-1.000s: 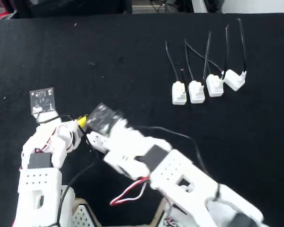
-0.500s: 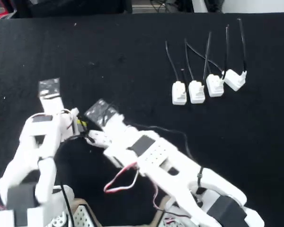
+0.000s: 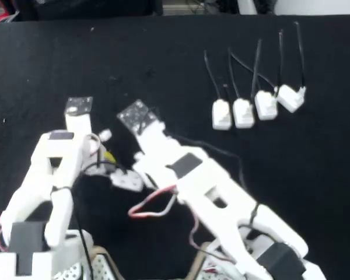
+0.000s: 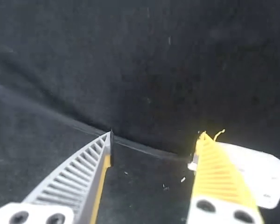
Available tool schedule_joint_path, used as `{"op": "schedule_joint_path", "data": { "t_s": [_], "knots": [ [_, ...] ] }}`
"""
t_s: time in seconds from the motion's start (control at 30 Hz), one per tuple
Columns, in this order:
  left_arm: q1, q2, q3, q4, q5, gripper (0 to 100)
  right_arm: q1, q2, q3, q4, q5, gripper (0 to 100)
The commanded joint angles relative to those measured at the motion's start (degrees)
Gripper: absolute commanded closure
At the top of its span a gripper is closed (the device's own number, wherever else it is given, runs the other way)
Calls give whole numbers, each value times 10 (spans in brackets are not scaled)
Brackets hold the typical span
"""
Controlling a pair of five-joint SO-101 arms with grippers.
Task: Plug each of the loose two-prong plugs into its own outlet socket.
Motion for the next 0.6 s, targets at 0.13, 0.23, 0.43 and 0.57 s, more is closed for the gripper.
{"op": "schedule_joint_path", "data": {
  "t_s": [0.13,0.23,0.43,0.57],
  "knots": [
    [-59,-141,54,-52,-3,712,-67,1,-81,183,10,987],
    [-80,-139,63,-85,-3,712,-80,2,-25,119,11,987],
    [-58,-64,48,-96,1,712,-85,2,36,31,11,987],
    [-15,-8,35,-92,-15,712,-48,2,36,7,19,987]
  ]
}}
